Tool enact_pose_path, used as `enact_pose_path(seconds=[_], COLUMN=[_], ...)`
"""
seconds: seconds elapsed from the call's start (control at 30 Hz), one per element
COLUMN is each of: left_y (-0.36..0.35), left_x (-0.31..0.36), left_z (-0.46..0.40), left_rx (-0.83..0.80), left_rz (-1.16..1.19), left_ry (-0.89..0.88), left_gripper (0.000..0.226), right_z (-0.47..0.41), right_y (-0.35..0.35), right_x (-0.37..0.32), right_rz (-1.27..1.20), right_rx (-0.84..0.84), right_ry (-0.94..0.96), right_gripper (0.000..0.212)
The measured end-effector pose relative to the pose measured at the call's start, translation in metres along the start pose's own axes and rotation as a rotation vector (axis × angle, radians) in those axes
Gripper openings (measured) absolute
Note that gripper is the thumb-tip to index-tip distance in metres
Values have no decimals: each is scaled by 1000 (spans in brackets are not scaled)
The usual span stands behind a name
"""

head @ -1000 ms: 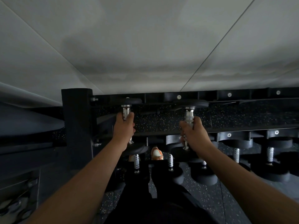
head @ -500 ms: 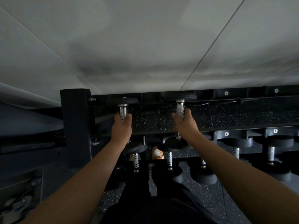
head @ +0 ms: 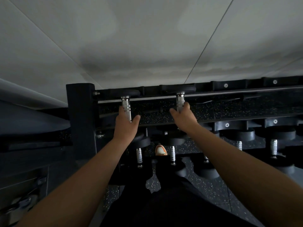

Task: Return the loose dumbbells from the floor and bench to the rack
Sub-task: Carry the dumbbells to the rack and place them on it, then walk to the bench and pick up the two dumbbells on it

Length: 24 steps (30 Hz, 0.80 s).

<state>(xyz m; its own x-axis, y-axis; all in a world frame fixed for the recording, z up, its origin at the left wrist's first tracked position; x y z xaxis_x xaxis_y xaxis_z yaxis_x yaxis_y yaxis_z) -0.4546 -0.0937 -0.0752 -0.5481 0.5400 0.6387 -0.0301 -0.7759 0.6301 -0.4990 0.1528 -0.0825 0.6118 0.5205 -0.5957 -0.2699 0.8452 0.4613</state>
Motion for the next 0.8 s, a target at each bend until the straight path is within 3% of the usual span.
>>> enact_pose_path(seconds=[0.23, 0.43, 0.57, 0.8], left_y=[1, -8, -21, -59], left_x=[0, -10, -27, -84], left_z=[39, 85, 117, 168], left_rx=[43, -82, -191, -552], left_rz=[-315, -549, -773, -986], left_ry=[-344, -654, -823, -917], left_gripper=[70, 64, 62, 65], right_z=[54, 121, 162, 242], right_y=[-14, -52, -83, -122], right_x=[2, 27, 69, 173], right_rz=[316, 592, 553, 404], right_rx=[105, 143, 122, 116], right_ry=[228, 362, 314, 92], right_gripper=[75, 71, 71, 71])
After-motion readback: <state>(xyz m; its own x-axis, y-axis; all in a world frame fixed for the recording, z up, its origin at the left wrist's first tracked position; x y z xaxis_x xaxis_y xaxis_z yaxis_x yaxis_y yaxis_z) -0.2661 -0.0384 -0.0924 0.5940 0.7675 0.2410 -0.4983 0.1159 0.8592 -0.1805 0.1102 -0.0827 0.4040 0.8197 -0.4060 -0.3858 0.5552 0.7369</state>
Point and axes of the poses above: each hand's wrist, its own z-axis away from the middle knuckle, its own y-axis out of the back of the hand, x = y × z, the point moved 7 cm from there along -z, towards the middle knuckle, and after that the axes turned 5 degrees about -z, right-handed, at the moved point
